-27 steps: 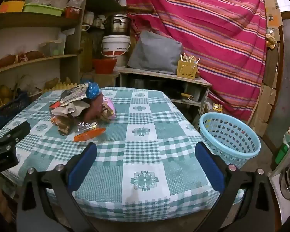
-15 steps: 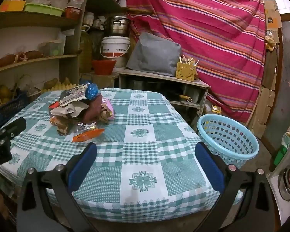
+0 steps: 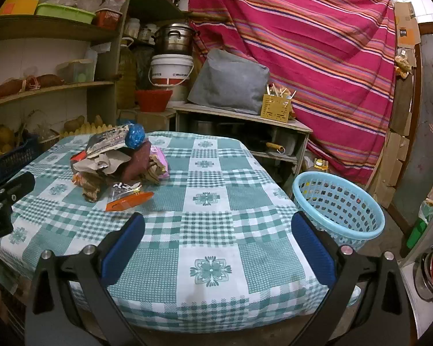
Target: Collect trash
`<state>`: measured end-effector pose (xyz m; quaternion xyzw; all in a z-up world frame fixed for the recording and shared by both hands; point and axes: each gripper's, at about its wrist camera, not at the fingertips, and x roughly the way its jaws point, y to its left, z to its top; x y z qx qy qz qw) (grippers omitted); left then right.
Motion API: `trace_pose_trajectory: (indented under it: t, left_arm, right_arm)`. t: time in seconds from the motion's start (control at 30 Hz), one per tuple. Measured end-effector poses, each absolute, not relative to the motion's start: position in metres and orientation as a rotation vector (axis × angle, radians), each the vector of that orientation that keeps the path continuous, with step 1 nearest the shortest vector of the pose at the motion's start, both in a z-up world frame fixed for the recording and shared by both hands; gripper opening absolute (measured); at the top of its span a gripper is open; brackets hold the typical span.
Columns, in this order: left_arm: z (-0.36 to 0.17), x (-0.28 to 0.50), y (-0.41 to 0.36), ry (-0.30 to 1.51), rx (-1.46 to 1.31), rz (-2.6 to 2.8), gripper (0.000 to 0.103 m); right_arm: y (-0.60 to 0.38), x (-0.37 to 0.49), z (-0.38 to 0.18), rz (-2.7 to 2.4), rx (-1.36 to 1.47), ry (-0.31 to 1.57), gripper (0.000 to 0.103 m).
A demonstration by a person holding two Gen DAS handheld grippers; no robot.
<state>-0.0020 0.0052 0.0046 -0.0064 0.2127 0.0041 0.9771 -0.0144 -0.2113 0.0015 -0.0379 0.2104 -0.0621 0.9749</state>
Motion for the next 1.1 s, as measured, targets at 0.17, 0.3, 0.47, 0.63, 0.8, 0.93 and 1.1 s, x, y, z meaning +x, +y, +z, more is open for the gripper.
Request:
trace_pose_trajectory:
  t: [0.17,0.3,0.47,0.63,0.8,0.93,1.1]
  left_arm:
    - [0.0044,-0.0014,0.005,0.43,-0.014,0.009,0.098]
    - [0.0038,-0.0025,0.0062,0.429,-0.014,0.008,0.098]
    - [0.0036,-0.0026,0.0065,0.429,-0.01,0.009,0.098]
    - [0.0043,-0.0028,0.0082,0.429,-0.014,0.009,0.098]
    - [0.005,-0.0034,0.0083,0.43,-0.014,0.009,0.098]
    - [0.0035,-0.0022,0.0085,0.431,-0.016,0.006,0.098]
    - [0.0031,-0.0033,0.0087,0.43,-0.019,0.008,0.098]
  right_arm:
    - [-0.2186,-0.0125,0.0012,-0.13,-0.077,0.424,0.099]
    - [-0.217,-0.0134,0.0012,-0.125,-0.076,0.425,0.099]
    - [-0.2171,-0.0116,-0.0012,-0.128,-0.078,0.435,0.099]
    - [-0.2192,-0.0126,-0.001,-0.13,-0.079,0.432,0.099]
    - [-0.2184,-0.0128,-0.0005,-0.133,-0.079,0.433,0.099]
    - [-0.2188,-0.0128,-0.0007,-0.132,-0.079,0.433,0.099]
    - [-0.219,-0.0126,-0.0012,-0.135,-0.081,0.433,0.099]
